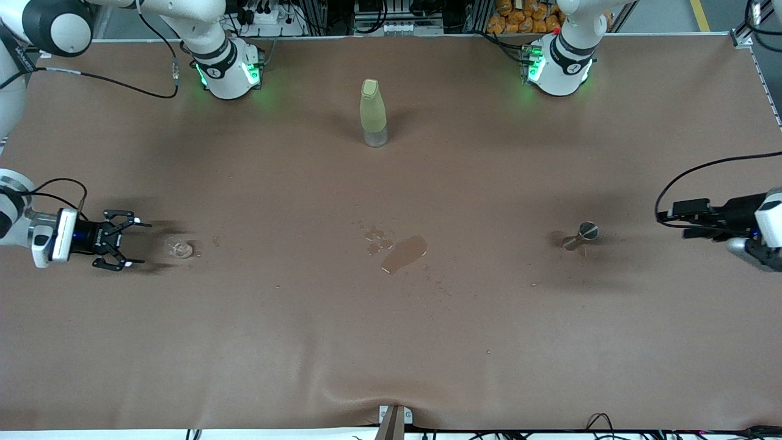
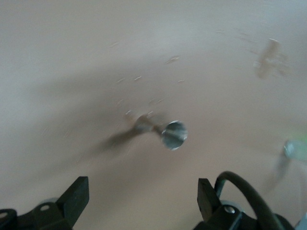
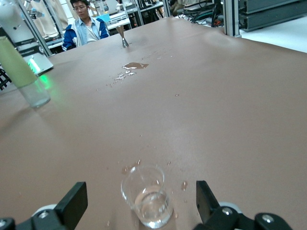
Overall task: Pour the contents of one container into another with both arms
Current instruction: 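Lower the right gripper to the glass beaker while the left gripper reaches the jigger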
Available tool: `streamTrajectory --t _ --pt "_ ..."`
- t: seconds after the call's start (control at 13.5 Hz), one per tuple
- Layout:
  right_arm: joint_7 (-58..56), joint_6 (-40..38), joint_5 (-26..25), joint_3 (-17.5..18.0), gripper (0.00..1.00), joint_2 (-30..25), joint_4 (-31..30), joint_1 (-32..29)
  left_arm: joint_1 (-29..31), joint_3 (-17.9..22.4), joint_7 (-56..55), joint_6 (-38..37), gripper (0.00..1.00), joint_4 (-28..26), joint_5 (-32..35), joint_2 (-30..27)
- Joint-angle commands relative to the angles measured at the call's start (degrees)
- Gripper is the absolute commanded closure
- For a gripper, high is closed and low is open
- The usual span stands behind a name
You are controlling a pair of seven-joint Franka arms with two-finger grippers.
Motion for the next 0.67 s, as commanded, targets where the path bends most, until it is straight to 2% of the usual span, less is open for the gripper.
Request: streamTrajectory --t 0.0,0.15,0.37,0.52,0.59 --pt "-6.8 -1.9 4.2 1.0 0.00 3.7 0.3 -2.6 1.3 0.0 19.1 -0.2 0.00 0.4 -6.2 3.3" --pt "-11.3 -2.0 7.8 1.5 0.00 7.0 0.7 -2.3 2.0 -0.1 32.5 -0.2 0.00 0.1 -8.1 6.2" --pt "-14.4 -2.0 8.8 2.1 0.00 9.3 1.0 -2.3 2.5 0.0 50.4 -0.2 0.00 -0.5 -11.6 9.8" --pt "-16.4 -3.4 11.2 4.3 0.00 11.3 2.0 -2.7 3.0 -0.1 60.3 -0.2 0.00 -2.1 -12.0 10.9" --pt "-17.0 -3.7 11.6 4.3 0.00 12.1 2.1 -2.5 3.0 -0.1 68.1 0.1 0.00 -2.7 -14.7 11.7"
